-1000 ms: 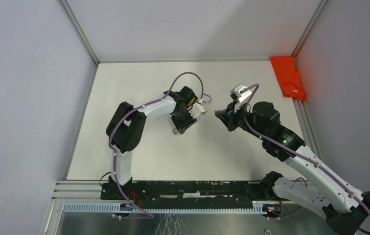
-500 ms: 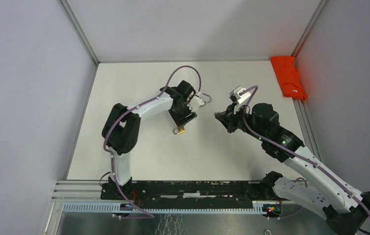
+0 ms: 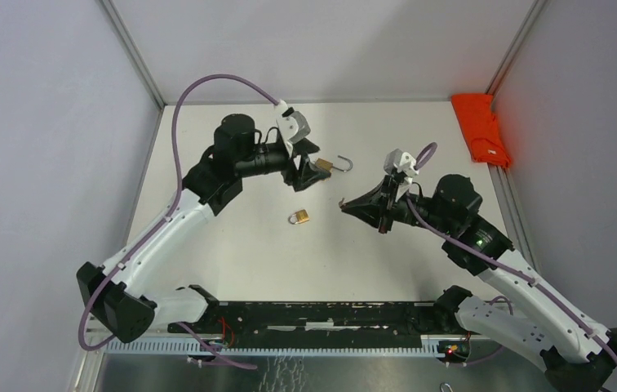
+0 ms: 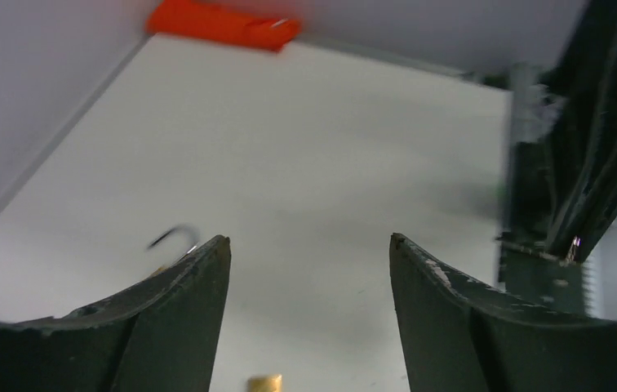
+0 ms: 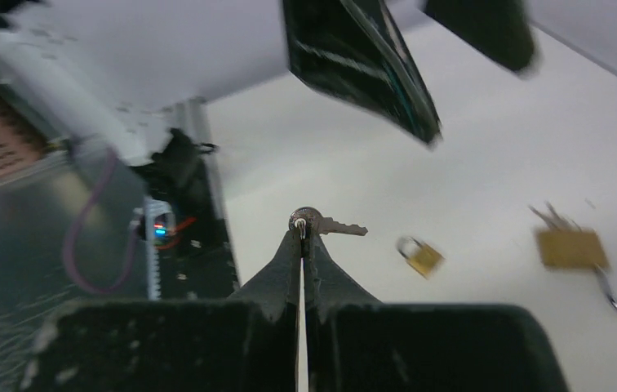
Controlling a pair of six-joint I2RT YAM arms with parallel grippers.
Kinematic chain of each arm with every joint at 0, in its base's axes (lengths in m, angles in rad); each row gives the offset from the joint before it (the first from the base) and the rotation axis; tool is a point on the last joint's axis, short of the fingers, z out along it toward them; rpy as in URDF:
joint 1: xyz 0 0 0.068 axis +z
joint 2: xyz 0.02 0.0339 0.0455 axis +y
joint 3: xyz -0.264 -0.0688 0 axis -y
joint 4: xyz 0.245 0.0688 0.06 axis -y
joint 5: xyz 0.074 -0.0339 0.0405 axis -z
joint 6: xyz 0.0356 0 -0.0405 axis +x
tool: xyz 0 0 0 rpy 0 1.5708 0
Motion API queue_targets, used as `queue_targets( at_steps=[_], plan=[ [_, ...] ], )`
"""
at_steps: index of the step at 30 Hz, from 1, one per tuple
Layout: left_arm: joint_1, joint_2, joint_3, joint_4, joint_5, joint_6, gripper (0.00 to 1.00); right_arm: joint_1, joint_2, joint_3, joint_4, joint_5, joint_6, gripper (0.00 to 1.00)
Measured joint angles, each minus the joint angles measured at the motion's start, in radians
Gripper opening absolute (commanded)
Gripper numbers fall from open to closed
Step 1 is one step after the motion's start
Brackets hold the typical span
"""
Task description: Unlock with the key
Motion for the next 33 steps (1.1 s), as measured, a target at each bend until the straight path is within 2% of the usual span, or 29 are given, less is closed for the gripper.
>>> queue_targets(
  at_steps=[7,12,15,17,18,23,28,33],
  plan=[
    [-0.003,0.045,-0.087,0.169,0.367,-0.116,0.78,0.000,-0.013,-0.089,0.351,-0.336,0.190,0.00],
    [-0.003,0.018,-0.132,0.195,0.528,-0.136,0.80,0.000,-0.007,-0.117,0.613,-0.479,0.372,0.00],
    [-0.003,-0.036,-0.132,0.198,0.598,-0.132,0.84,0.000,-0.006,-0.133,0.800,-0.529,0.493,0.00],
    [-0.003,-0.075,-0.128,0.184,0.637,-0.127,0.97,0.000,-0.005,-0.143,0.909,-0.554,0.567,0.00],
    [-0.004,-0.091,-0.122,0.177,0.653,-0.122,0.99,0.000,-0.005,-0.147,0.961,-0.566,0.599,0.00],
    [-0.011,-0.115,-0.083,0.140,0.678,-0.117,1.00,0.000,0.003,-0.148,1.164,-0.606,0.739,0.00],
    [-0.019,-0.110,-0.081,0.155,0.640,-0.167,1.00,0.000,0.005,-0.148,1.239,-0.618,0.797,0.00],
    [-0.051,-0.063,-0.032,0.229,0.660,-0.232,1.00,0.000,-0.008,-0.130,1.099,-0.619,0.705,0.00]
  ],
)
